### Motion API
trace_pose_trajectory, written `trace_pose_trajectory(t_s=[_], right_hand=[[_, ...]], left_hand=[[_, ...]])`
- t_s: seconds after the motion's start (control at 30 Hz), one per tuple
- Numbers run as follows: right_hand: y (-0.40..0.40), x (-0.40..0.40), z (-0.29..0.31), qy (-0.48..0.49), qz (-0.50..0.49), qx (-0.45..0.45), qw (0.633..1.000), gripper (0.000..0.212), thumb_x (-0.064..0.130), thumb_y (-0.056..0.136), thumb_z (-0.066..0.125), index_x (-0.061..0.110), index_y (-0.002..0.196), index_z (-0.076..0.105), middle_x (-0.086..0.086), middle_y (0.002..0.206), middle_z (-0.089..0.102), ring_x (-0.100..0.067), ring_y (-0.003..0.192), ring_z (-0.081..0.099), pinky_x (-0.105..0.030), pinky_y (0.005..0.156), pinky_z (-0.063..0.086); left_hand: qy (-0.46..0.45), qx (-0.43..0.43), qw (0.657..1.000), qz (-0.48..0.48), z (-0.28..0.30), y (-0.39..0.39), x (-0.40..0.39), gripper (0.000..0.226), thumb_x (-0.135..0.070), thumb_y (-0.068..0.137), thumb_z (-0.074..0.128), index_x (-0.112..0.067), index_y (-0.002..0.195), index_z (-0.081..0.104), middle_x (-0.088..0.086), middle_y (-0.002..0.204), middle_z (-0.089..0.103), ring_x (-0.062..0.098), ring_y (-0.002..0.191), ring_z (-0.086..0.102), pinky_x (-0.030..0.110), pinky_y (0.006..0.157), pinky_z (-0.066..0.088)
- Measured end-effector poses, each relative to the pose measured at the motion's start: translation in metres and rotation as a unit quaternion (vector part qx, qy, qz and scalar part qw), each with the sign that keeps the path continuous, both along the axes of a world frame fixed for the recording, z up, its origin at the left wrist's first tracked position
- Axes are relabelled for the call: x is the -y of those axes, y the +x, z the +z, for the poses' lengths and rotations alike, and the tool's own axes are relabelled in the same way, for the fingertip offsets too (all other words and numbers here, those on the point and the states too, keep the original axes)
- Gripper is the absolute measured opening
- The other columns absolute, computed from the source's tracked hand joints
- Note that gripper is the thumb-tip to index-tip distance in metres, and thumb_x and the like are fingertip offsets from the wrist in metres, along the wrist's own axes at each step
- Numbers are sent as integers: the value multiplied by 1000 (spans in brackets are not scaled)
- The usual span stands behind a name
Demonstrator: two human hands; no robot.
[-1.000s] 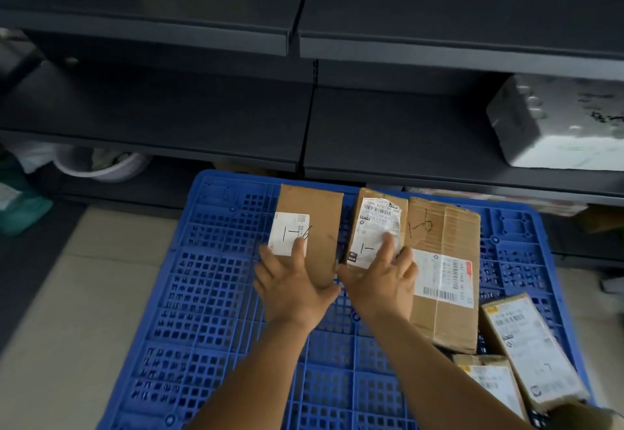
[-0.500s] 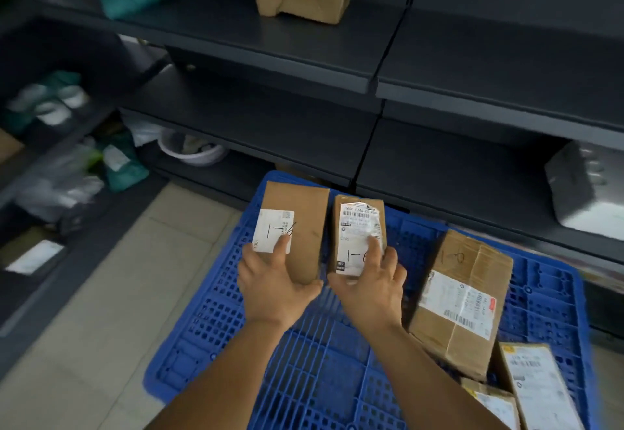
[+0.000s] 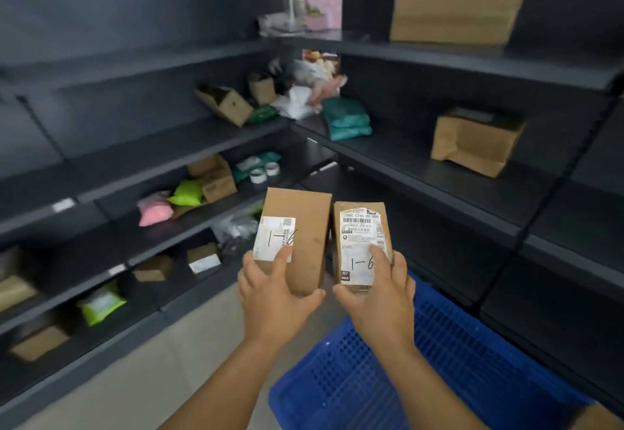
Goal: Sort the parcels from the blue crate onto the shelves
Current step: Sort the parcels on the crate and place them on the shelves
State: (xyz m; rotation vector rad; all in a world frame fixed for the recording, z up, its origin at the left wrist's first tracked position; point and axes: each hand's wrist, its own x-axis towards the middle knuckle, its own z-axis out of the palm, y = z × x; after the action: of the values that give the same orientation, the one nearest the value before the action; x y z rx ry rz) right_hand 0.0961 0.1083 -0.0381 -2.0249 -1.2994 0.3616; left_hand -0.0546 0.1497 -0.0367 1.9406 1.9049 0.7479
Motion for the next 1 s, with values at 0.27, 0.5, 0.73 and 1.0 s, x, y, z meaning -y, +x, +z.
trace_pose_trajectory(t_s=[0.27, 0.5, 0.73, 1.0], right_hand=[[-150, -32, 65, 91, 83, 15, 992, 83, 55, 70, 72, 37, 140, 31, 6, 147, 23, -20, 126, 29, -36, 97, 44], [-298, -49, 103, 131, 153, 15, 979, 82, 54, 70, 71, 37, 140, 31, 5, 149, 21, -22, 128, 27, -37, 100, 40], [-412, -66, 141, 167, 213, 25, 962, 80, 56, 74, 69, 37, 140, 28, 7, 145, 23, -18, 125, 26, -36, 97, 42], [-495, -109, 177, 209, 270, 35, 939, 82, 56, 75, 69, 36, 141, 25, 6, 145, 19, -19, 126, 25, -32, 93, 44]], left_hand=[[68, 16, 993, 92, 65, -159, -8, 87, -64, 62, 71, -48, 138, 31, 6, 152, 4, 32, 138, 13, 49, 113, 26], [106, 16, 982, 158, 108, -306, 0, 88, -67, 61, 68, -48, 138, 29, -3, 147, 4, 28, 134, 13, 46, 112, 28], [118, 5, 967, 227, 149, -416, 10, 87, -68, 65, 66, -49, 138, 24, 2, 151, 4, 31, 138, 14, 47, 113, 28], [142, -14, 949, 282, 194, -497, -11, 88, -68, 67, 66, -50, 140, 22, 4, 153, -1, 33, 139, 11, 45, 113, 22]])
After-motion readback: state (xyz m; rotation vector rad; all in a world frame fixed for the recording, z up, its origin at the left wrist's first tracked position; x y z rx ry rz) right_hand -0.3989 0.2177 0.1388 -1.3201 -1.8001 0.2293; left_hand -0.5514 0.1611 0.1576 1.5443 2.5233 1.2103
